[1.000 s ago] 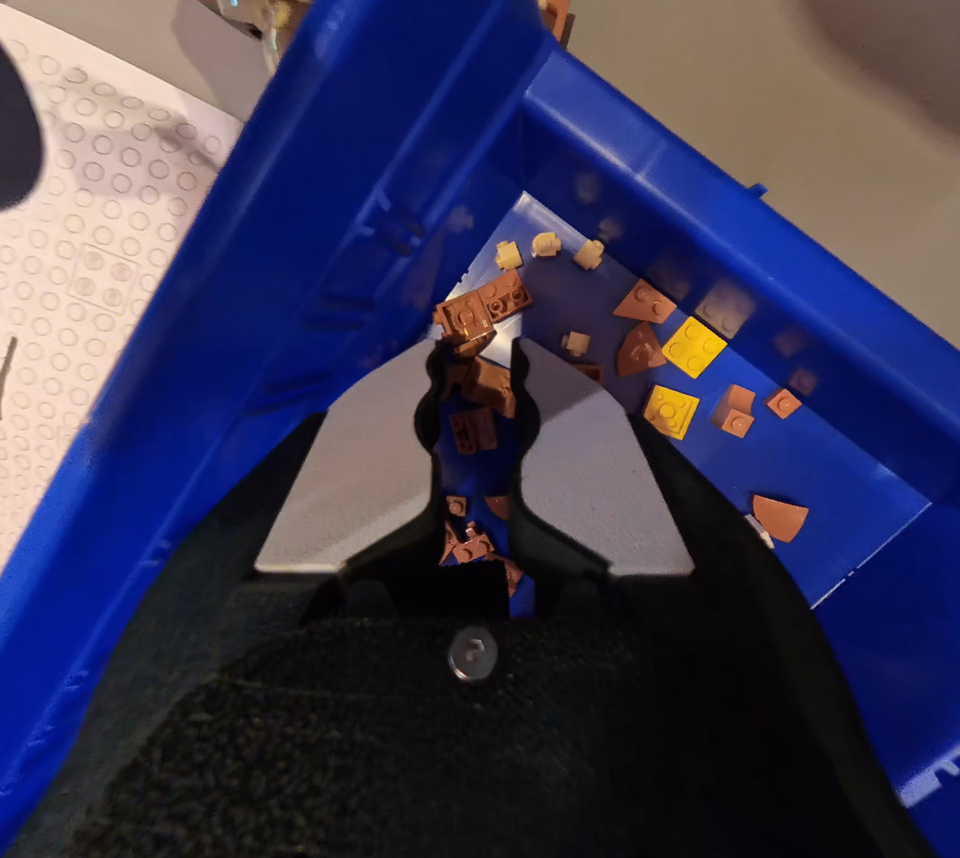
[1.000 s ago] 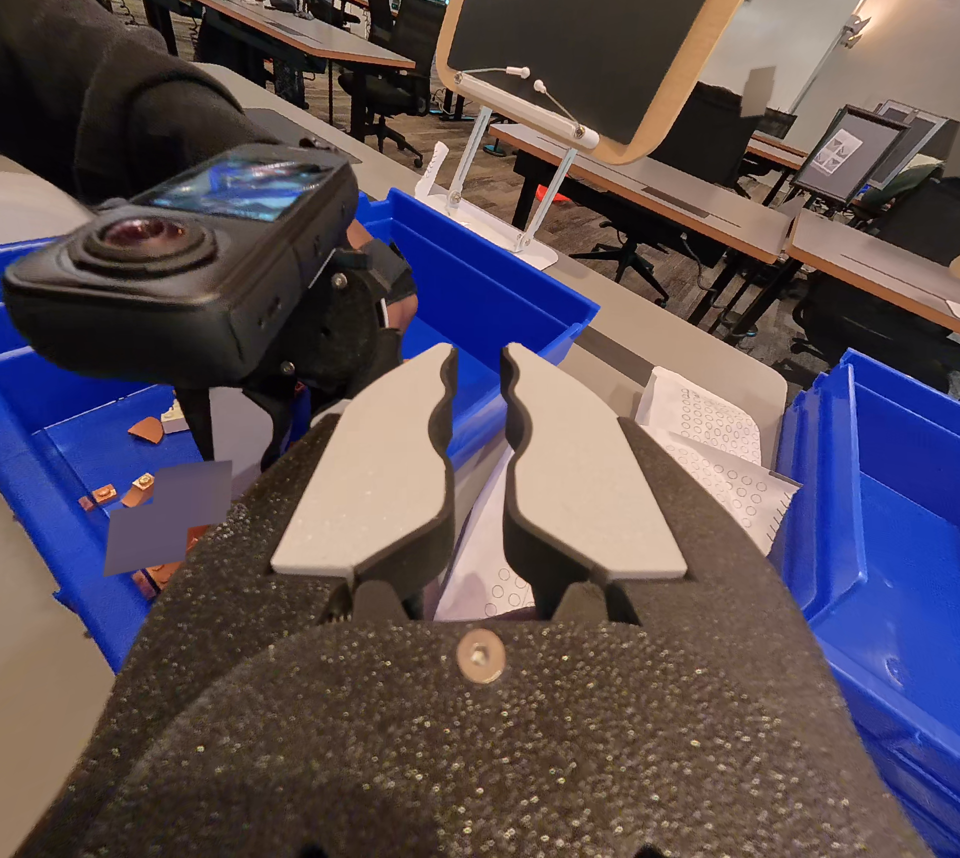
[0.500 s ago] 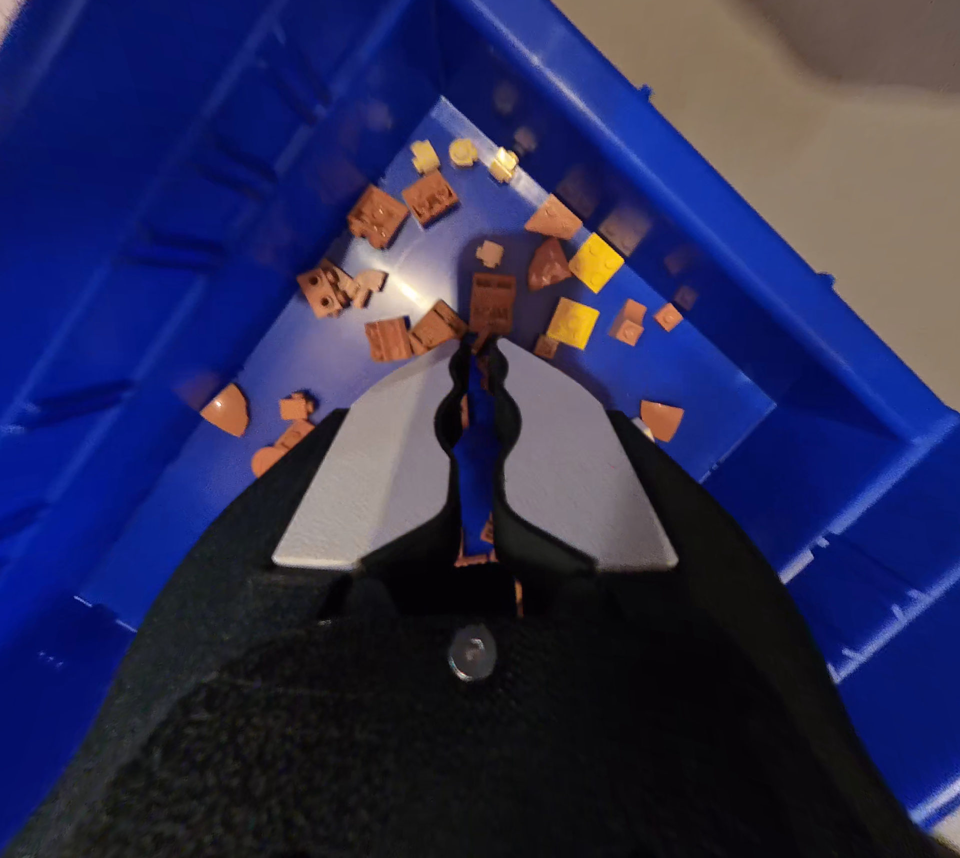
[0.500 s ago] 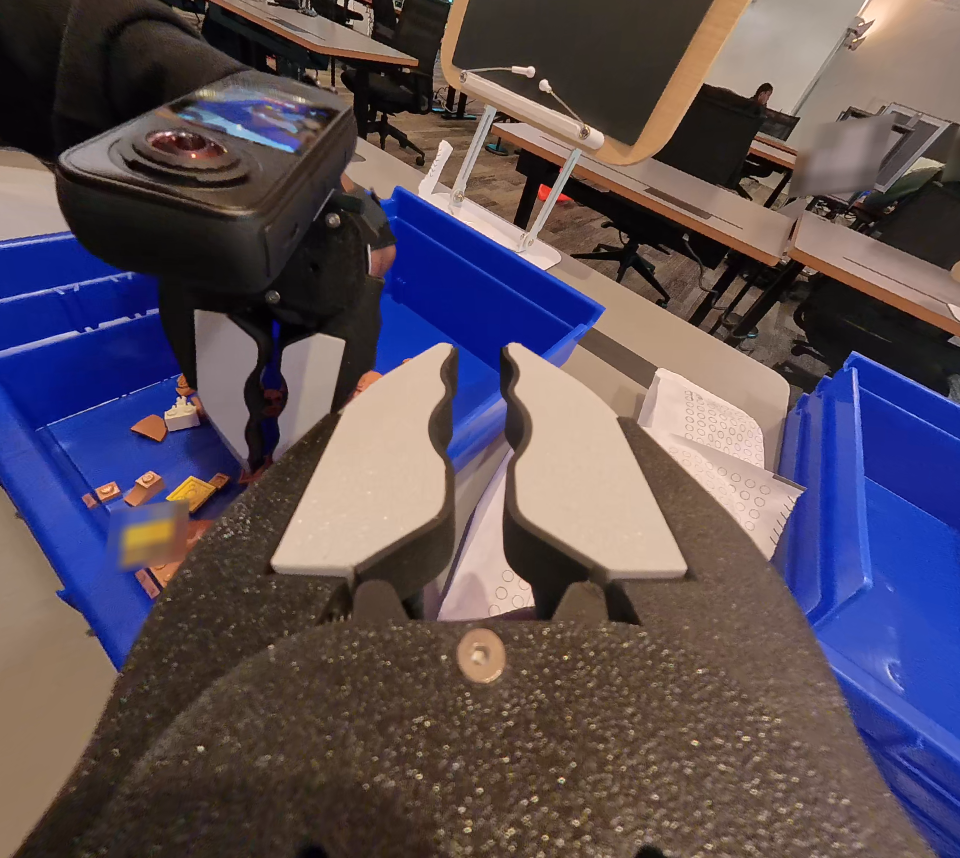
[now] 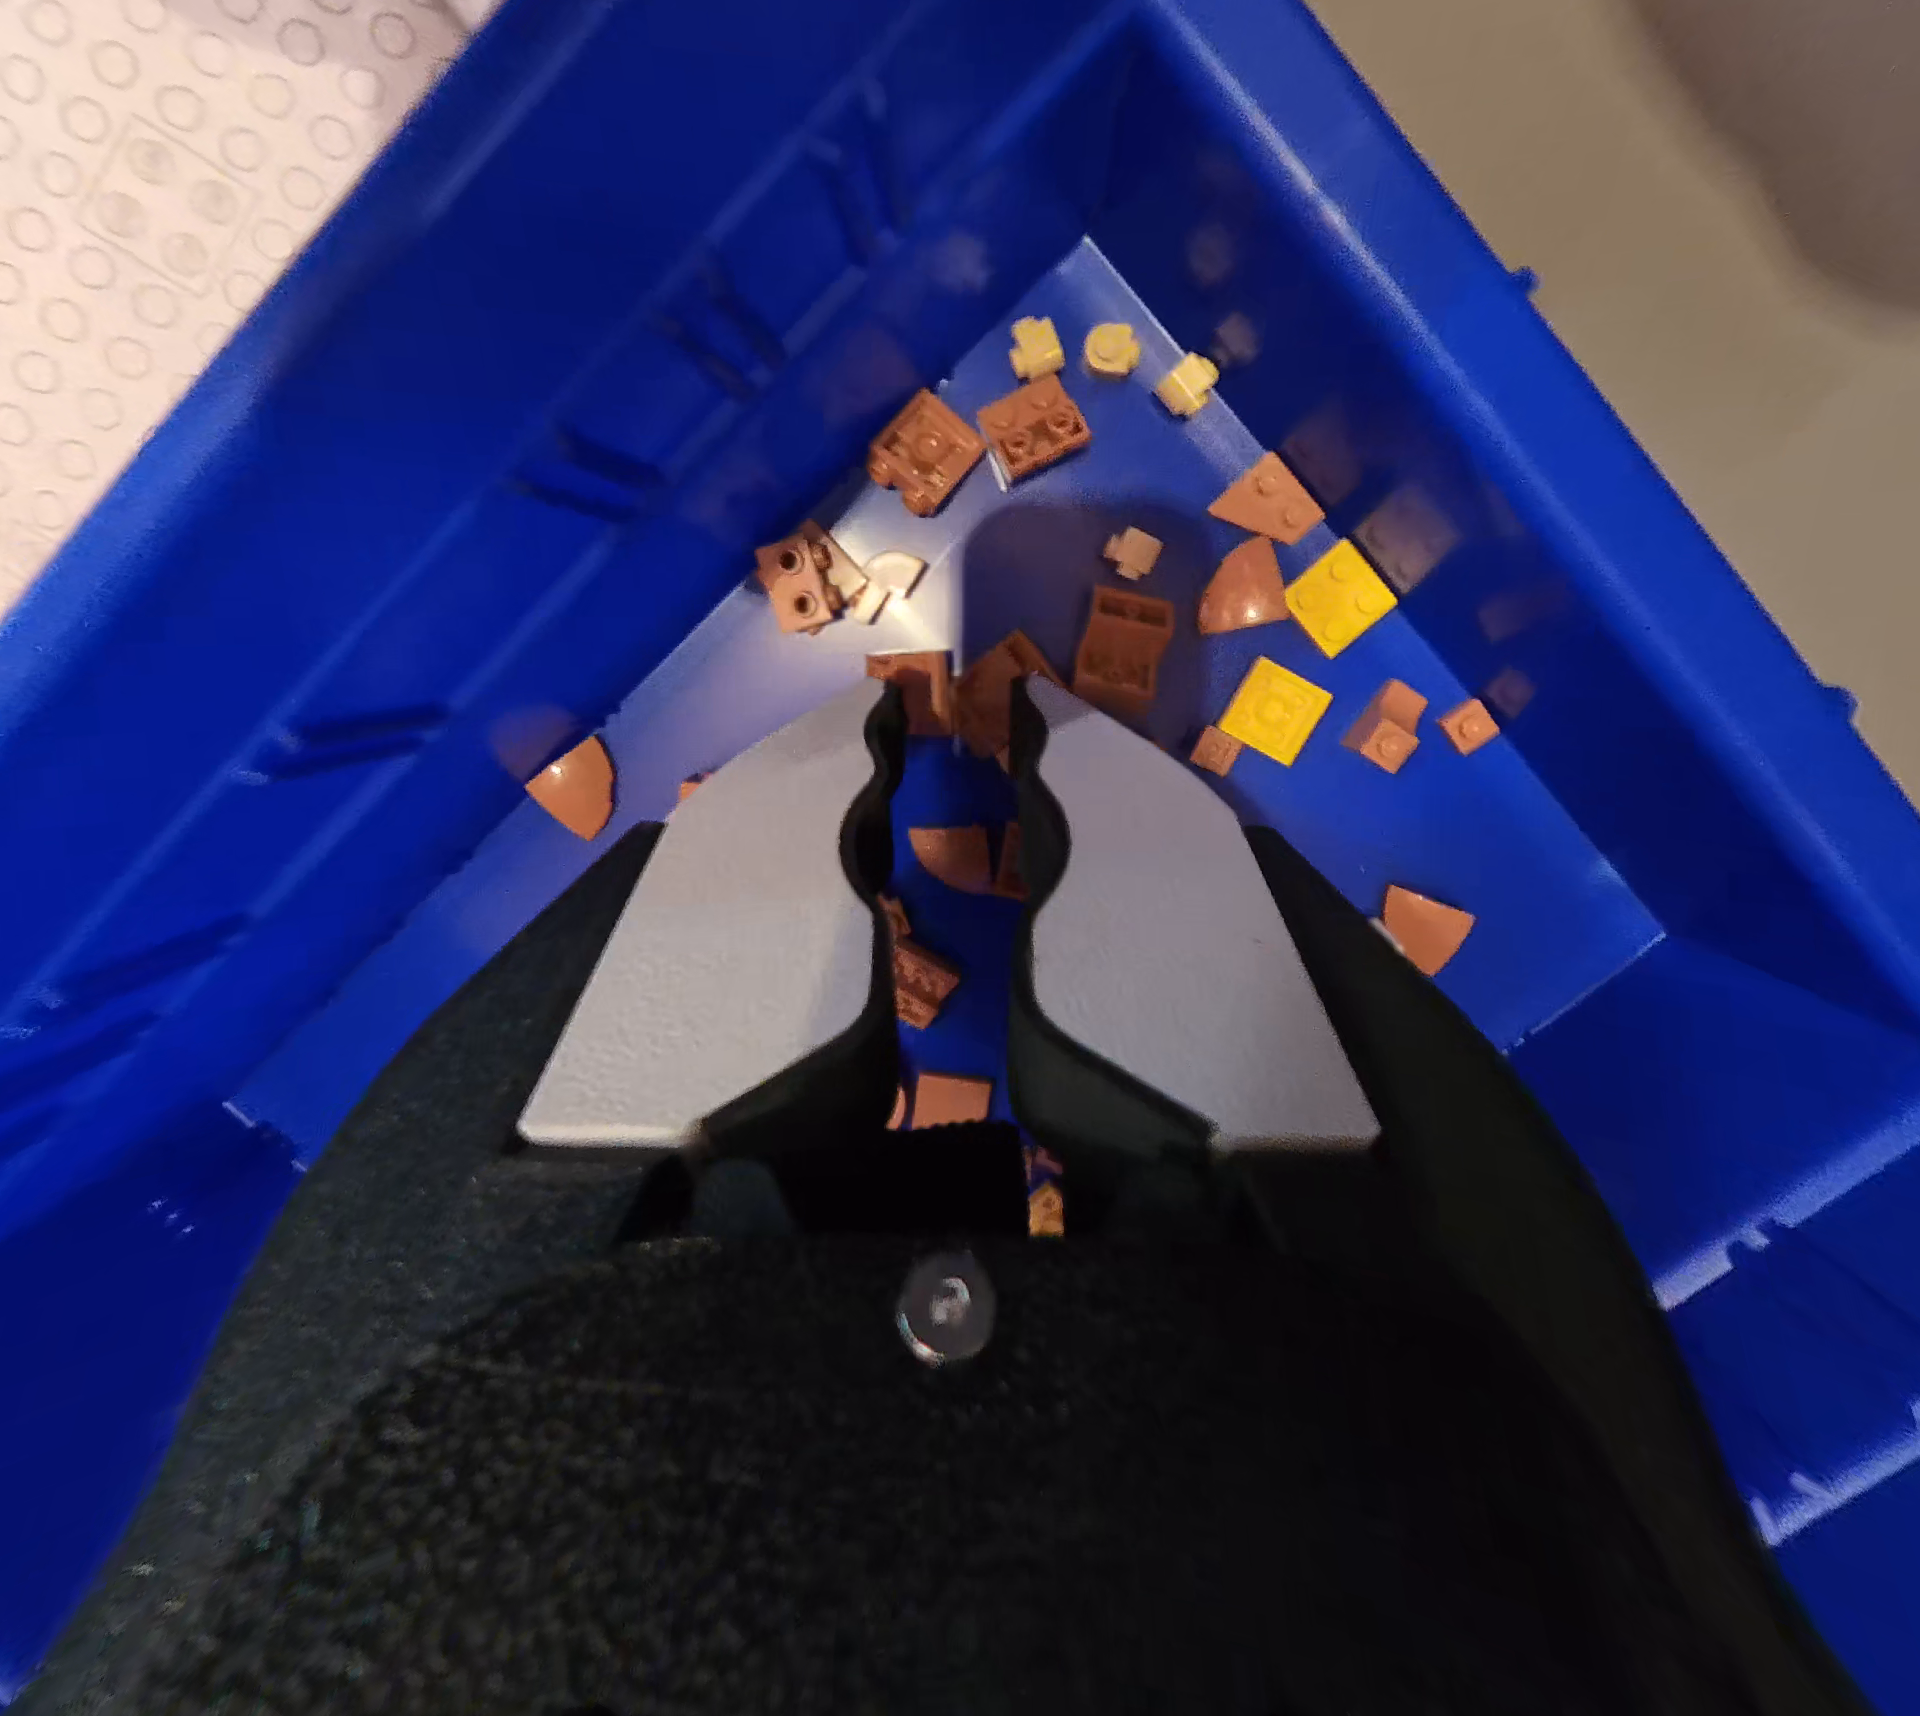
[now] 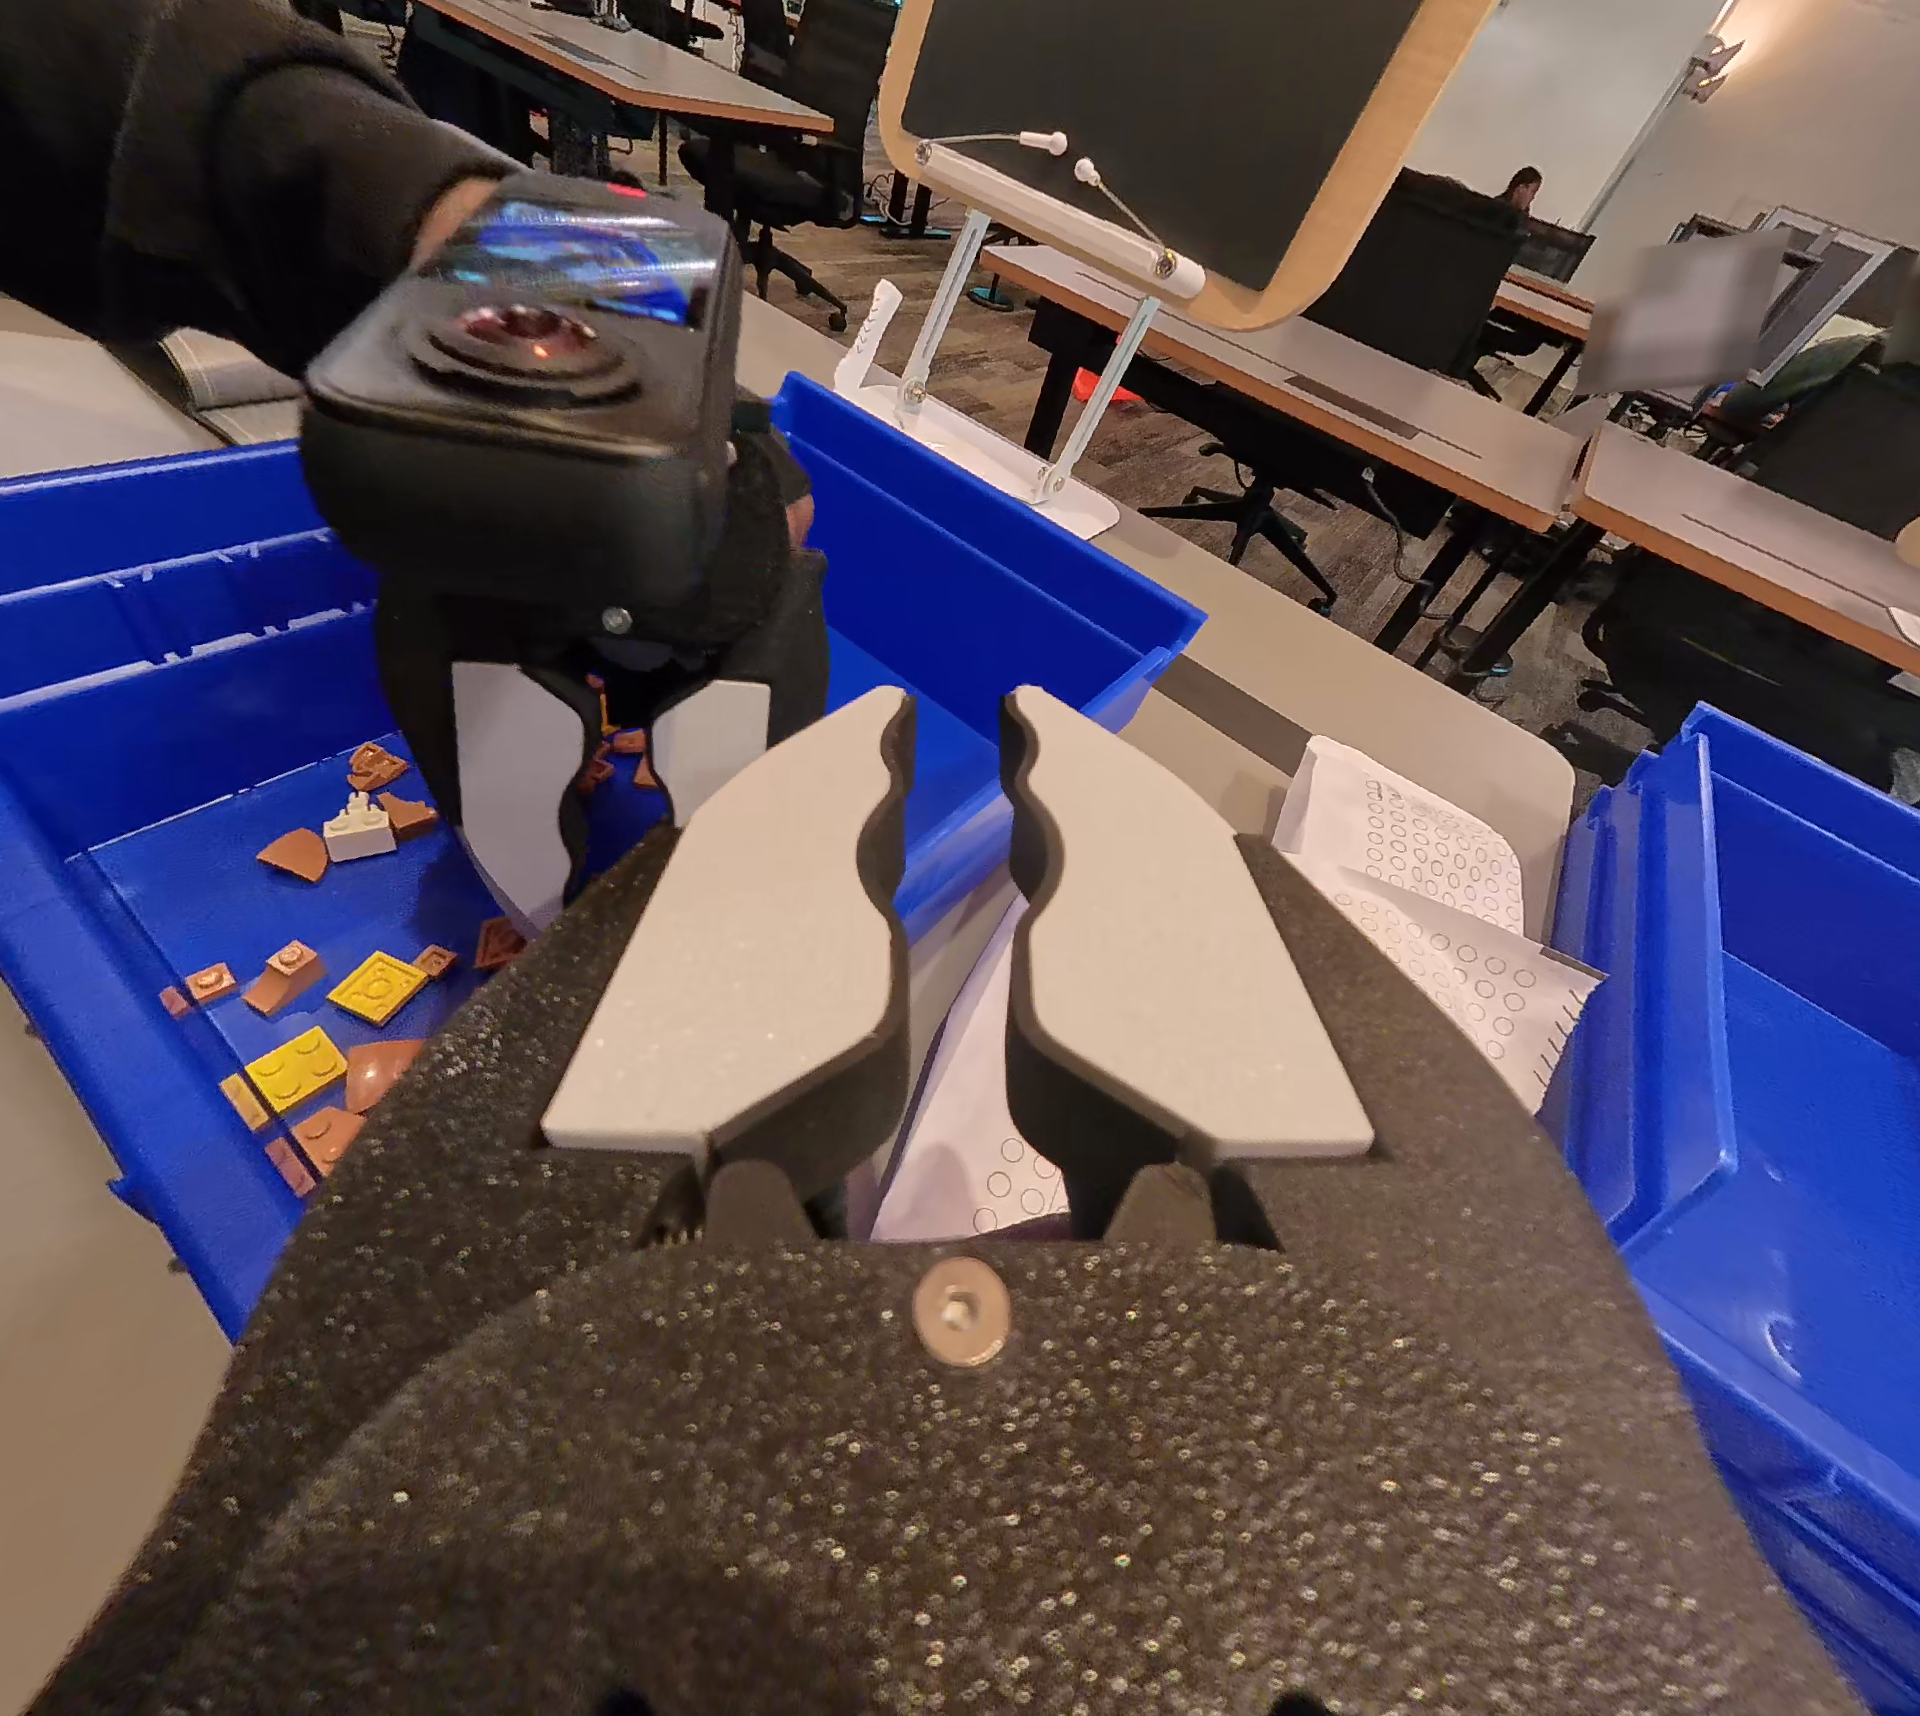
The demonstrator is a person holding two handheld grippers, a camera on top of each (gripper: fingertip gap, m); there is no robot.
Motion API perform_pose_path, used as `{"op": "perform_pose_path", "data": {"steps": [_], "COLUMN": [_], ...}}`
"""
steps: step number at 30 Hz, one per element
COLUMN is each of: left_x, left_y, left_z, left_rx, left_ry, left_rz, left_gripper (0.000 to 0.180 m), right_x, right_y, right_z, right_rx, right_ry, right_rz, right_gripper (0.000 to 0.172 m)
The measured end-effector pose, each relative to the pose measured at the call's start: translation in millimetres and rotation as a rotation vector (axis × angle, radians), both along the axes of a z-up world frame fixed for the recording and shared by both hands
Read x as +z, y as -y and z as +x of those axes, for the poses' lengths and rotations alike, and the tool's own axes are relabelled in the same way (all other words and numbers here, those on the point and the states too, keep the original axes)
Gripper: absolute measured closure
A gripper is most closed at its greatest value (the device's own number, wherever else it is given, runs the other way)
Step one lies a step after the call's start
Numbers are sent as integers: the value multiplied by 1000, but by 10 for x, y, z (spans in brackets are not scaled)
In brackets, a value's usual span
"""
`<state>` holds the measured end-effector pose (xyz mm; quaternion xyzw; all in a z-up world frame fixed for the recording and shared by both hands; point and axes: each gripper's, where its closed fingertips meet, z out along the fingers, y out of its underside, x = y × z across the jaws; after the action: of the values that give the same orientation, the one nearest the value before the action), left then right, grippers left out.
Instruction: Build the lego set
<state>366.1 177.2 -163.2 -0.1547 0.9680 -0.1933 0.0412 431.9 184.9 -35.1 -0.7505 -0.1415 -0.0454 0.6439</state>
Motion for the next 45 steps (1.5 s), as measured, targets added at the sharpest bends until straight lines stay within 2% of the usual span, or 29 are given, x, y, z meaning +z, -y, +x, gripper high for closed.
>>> {"op": "perform_pose_path", "data": {"steps": [9, 15, 19, 25, 30, 35, 45], "left_x": [-116, -26, 68, 14, 33, 29, -133], "left_y": [-56, -238, -294, -245, -313, -563, -520], "left_z": [82, 264, 295, 218, 171, 179, 207], "left_rx": [114, 249, 287, 271, 265, 277, 230], "left_ry": [-55, -8, -5, -40, -34, 19, 24], "left_rz": [16, 1, -47, -55, -22, 108, 168], "left_gripper": [164, 167, 167, 166, 153, 155, 163], "right_x": [-4, 8, 2, -8, -4, 0, -19], "right_y": [-1, 3, 0, -3, 0, 0, -5], "right_z": [-7, -2, -5, -5, -6, -20, -25], "right_rx": [2, 0, 1, 0, 2, 5, 7], "right_ry": [2, 0, 1, 1, 0, 1, 5], "right_rz": [-1, 3, 1, -3, -2, 0, -7], "right_gripper": [157, 157, 157, 157, 157, 157, 157]}}
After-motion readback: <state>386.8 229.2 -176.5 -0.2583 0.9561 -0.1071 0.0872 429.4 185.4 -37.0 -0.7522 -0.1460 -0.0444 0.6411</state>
